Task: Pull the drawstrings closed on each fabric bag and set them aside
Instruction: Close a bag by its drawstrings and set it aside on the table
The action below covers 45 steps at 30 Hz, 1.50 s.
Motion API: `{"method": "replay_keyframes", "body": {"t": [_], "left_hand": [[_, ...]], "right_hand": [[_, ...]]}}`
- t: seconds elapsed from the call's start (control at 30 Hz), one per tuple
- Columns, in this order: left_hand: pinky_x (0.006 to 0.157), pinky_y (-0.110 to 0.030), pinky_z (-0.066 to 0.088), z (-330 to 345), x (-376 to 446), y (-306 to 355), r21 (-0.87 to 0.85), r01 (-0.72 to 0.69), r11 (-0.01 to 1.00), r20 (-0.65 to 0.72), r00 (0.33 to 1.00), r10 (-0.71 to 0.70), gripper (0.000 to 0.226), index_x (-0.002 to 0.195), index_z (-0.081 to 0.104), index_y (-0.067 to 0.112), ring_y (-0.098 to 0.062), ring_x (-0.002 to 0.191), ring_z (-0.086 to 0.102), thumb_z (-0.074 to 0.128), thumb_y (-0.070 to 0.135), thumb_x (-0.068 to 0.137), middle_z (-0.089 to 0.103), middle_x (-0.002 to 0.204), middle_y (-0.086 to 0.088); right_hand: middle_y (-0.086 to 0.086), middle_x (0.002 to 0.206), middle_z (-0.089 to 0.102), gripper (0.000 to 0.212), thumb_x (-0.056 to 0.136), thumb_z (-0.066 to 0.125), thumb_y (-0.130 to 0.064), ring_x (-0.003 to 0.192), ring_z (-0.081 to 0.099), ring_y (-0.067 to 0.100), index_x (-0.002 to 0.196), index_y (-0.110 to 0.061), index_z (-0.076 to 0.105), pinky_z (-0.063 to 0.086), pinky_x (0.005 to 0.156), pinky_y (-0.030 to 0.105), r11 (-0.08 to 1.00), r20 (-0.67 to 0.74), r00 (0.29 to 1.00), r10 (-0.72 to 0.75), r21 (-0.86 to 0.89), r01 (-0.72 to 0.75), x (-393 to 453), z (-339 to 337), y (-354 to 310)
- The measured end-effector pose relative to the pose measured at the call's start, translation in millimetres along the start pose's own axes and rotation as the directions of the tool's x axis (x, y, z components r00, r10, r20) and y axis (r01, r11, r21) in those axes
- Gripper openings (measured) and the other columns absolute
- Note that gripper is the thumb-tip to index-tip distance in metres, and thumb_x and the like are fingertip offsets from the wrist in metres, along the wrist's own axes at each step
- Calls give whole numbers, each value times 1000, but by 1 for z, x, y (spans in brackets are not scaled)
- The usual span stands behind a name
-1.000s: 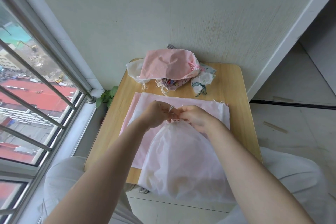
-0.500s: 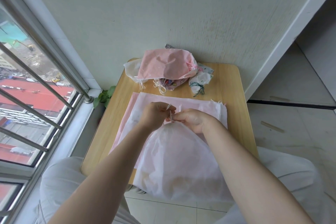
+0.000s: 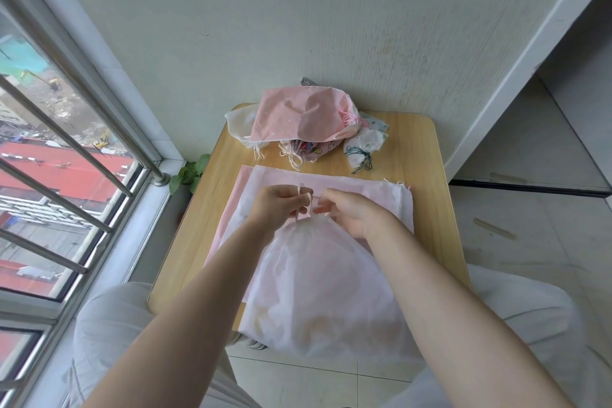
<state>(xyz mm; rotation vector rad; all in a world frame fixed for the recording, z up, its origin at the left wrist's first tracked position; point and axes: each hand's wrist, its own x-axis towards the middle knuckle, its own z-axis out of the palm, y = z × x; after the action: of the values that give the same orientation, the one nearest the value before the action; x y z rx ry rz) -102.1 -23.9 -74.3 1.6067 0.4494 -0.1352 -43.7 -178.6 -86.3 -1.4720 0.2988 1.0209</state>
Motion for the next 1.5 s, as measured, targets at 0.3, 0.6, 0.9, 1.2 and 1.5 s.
{"method": "replay_keyframes", "body": {"t": [0.3, 0.6, 0.9, 1.2, 1.5], "left_hand": [[64, -22, 42, -3, 0, -13, -319, 213, 923, 107, 976, -189, 25, 90, 68, 11, -13, 59, 49, 48, 22, 102, 55, 69, 2], [64, -27, 37, -1, 4, -9, -413, 308, 857, 112, 951, -288, 36, 67, 44, 16, -18, 59, 46, 44, 28, 101, 47, 67, -4], [68, -31, 47, 0, 6, -11, -357, 338, 870, -149, 899, -411, 34, 68, 50, 11, -20, 64, 49, 53, 28, 97, 51, 72, -6], [58, -27, 35, -3, -3, -25, 57, 346, 937, -256, 912, -321, 25, 67, 55, 8, -19, 57, 44, 55, 21, 88, 53, 65, -4], [62, -29, 42, -11, -2, -24, 407, 294, 865, -300, 937, -177, 29, 64, 57, 11, -24, 59, 49, 49, 27, 87, 54, 66, -6]], "right_hand": [[-6, 68, 47, 31, 84, 54, -21, 66, 49, 17, 58, -23, 38, 43, 58, 29, 920, 12, 999, -45, 390, 36, -8, -27, 0], [-3, 51, 29, 29, 99, 52, -25, 40, 29, 9, 74, -13, 47, 39, 44, 21, 589, -186, 955, -231, 755, 289, -15, -27, -19], [-1, 67, 67, 31, 87, 54, -40, 62, 53, 13, 66, -17, 60, 39, 59, 26, 482, -67, 944, -324, -870, 104, -23, -13, -13], [-3, 66, 33, 40, 97, 48, -31, 70, 42, 24, 64, -13, 34, 24, 51, 29, 362, -86, 865, -495, -925, 115, -11, 13, 12], [-3, 66, 39, 40, 96, 49, -22, 70, 42, 25, 63, -16, 27, 24, 52, 33, 368, -67, 801, -594, -909, 197, -4, 6, 23]]}}
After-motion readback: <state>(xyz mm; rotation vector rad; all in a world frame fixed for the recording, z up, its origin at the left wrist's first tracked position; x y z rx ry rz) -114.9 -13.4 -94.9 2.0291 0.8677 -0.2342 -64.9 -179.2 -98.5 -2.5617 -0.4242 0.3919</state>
